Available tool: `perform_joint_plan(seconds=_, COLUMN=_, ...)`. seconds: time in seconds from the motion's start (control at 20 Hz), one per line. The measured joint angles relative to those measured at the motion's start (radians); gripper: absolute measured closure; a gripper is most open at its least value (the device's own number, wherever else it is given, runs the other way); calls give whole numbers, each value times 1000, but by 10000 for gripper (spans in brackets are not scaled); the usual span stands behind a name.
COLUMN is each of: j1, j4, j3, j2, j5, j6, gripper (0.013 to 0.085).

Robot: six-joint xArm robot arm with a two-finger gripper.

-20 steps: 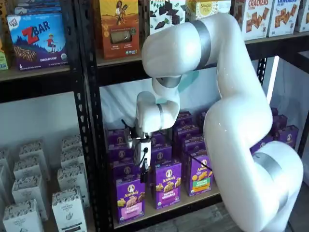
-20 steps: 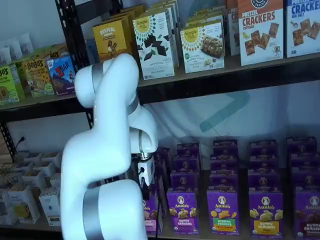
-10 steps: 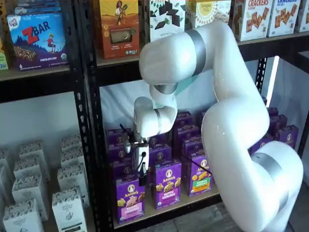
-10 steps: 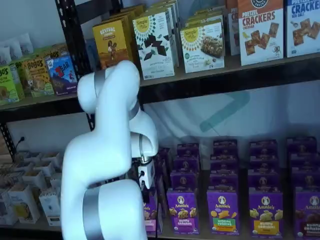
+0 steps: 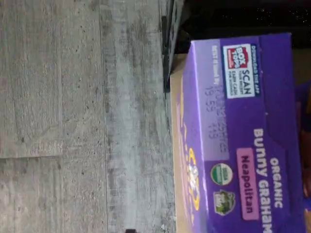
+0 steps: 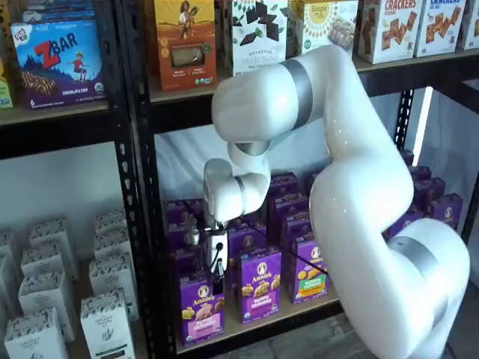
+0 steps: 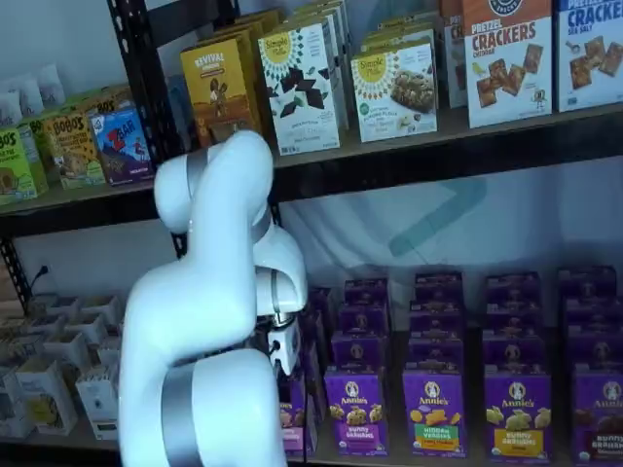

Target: Pick up the purple box with a pink patch in the middle, on the bottom shelf, the first box from the left

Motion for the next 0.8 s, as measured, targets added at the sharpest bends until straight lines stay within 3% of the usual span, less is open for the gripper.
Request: perform_joint_plan(seconds=0.8, j1=22, j4=-14, j3=-56, j2=68, j5=0, j6=33, gripper=130)
